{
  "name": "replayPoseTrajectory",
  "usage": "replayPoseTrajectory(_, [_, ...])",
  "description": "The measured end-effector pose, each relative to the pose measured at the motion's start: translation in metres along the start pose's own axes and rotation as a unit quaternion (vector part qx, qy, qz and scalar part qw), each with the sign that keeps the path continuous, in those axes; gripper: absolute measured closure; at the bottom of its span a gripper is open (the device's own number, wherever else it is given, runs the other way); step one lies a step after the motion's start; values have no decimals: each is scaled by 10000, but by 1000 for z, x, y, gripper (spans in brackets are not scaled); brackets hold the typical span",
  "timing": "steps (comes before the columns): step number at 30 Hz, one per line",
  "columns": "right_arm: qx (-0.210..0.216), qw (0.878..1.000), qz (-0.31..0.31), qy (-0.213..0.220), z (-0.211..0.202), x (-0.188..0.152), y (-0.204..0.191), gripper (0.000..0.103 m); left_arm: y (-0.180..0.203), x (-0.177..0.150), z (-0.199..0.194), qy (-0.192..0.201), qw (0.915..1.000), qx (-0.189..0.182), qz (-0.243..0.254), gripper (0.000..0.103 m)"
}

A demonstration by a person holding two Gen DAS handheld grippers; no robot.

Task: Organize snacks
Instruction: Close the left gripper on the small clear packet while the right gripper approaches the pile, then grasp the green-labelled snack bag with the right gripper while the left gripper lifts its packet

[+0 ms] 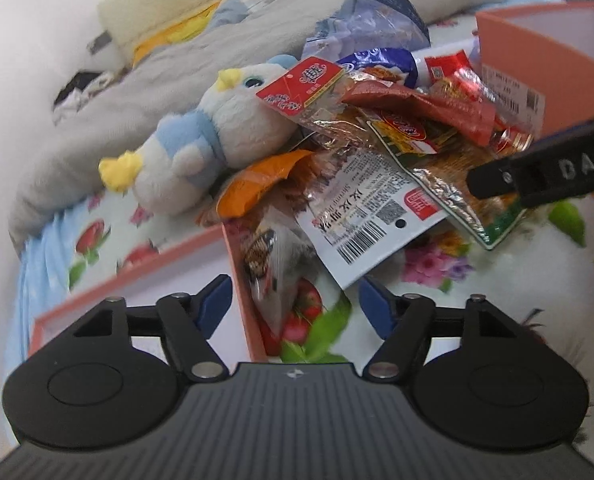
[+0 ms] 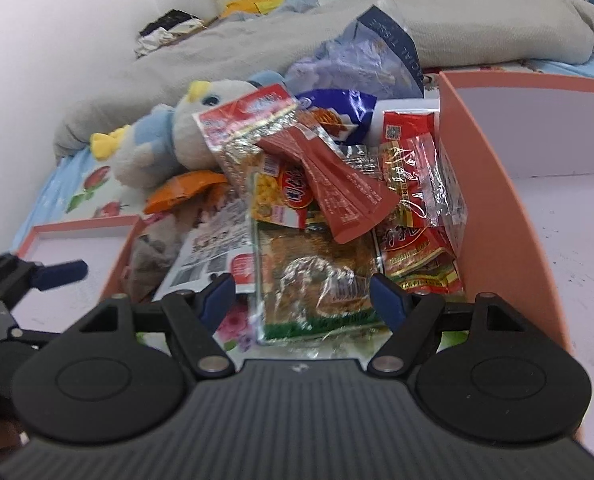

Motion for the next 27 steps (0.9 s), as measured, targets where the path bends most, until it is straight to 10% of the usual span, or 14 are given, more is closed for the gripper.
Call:
replayPoseTrajectory(10, [-316,9987,-380,-123,44,7,-7,28,0,4,39,-147,9967,251,758,42])
replayPoseTrajectory(20, [-447,9940,-993,-70,53,-5,-17,27,-11,4,54,-114,9987,179,466,68])
replayPoseTrajectory(24, [-481,9941,-968,20,49,-3,-14,43,-10,4,49,-22,9996,111,276,74])
replayPoseTrajectory(27, [-594,9934,-973,146,40,0,-10,79,-8,3,41,-28,9999,-25,143,75])
Point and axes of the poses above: each gripper's, at about its wrist camera, not at the fingertips, and z roughly the way its jaws point, y to its right, x to its top, the point moved 4 cm from there along z, roughly the way its jaws point, and after that the axes turned 8 degrees about -x, right-handed, at the moved point
